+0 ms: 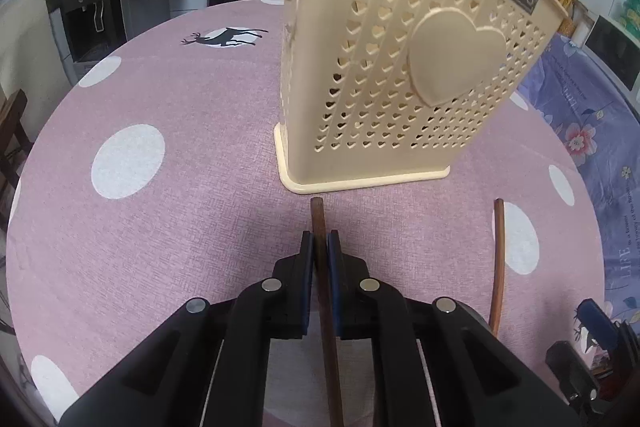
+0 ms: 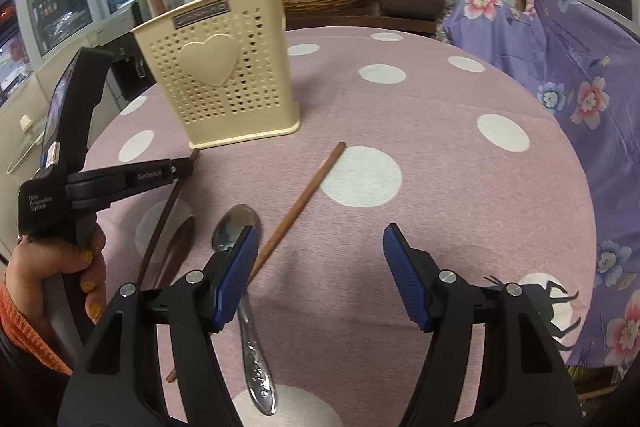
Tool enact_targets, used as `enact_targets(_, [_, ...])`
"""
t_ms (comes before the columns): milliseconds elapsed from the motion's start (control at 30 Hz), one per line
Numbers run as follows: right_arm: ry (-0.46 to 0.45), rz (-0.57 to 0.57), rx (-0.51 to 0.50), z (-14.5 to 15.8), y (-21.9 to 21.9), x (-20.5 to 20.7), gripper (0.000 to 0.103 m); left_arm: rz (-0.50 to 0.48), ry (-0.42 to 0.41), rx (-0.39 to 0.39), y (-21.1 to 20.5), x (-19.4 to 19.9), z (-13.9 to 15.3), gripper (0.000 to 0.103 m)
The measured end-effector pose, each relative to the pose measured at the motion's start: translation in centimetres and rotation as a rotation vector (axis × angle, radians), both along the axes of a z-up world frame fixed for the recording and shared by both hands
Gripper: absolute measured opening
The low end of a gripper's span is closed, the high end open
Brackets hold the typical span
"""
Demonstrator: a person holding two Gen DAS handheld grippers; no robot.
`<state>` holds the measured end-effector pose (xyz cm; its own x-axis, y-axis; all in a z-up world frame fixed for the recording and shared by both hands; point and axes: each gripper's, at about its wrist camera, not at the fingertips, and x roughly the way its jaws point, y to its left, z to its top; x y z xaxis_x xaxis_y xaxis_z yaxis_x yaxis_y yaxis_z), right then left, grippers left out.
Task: Organize utensils
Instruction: 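Grasp a wooden chopstick with the left tool while the right tool grasps a metal spoon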
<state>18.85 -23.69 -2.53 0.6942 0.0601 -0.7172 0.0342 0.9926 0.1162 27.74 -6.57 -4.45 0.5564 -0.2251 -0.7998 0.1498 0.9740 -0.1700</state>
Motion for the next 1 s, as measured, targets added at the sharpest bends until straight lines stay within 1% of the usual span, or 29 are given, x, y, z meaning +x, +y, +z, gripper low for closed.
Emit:
enact_targets(67, [0.005,0.049,0.004,0.0,0.6,0.3,0.065,0.006,-0.018,-0.022,0.5,-0.3,0.7,0.008])
enact_targets(167, [0.037,0.142,0.012,-0.3,1.9,1.0,0.065,0.014,-0.048,-0.054,1.4,-0.8,1.9,0.008])
enact_targets(333, [0.050,0.268,-0.101,-0.5,5.2,2.0,0.065,0.032,-0.091,-0.085,3.2,-2.2,3.6,0.009])
enact_targets(467, [0.088,0.315,-0.169,-1.4,6.7,2.8,0.065,0.034,-0.121,-0.088,4.2,-3.2,4.6,0.009])
enact_targets(567, [0.105,0.328,-0.204,-1.9,7.3,3.0,0.065,0.033,-0.119,-0.106,4.8,-3.3,4.6,0.009])
enact_targets(767, [0.144,0.308,-0.216,-2.9,7.2,3.8,0.064,0.036,-0.123,-0.142,5.5,-3.3,4.9,0.009])
enact_targets(933, [0.143,0.330,-0.221,-2.9,7.5,4.6,0.063,0.035,-0.121,-0.154,5.7,-3.4,4.8,0.009])
enact_targets(1000, [0.146,0.329,-0.225,-2.8,7.5,4.8,0.059,0.036,-0.120,-0.156,5.7,-3.4,4.8,0.009])
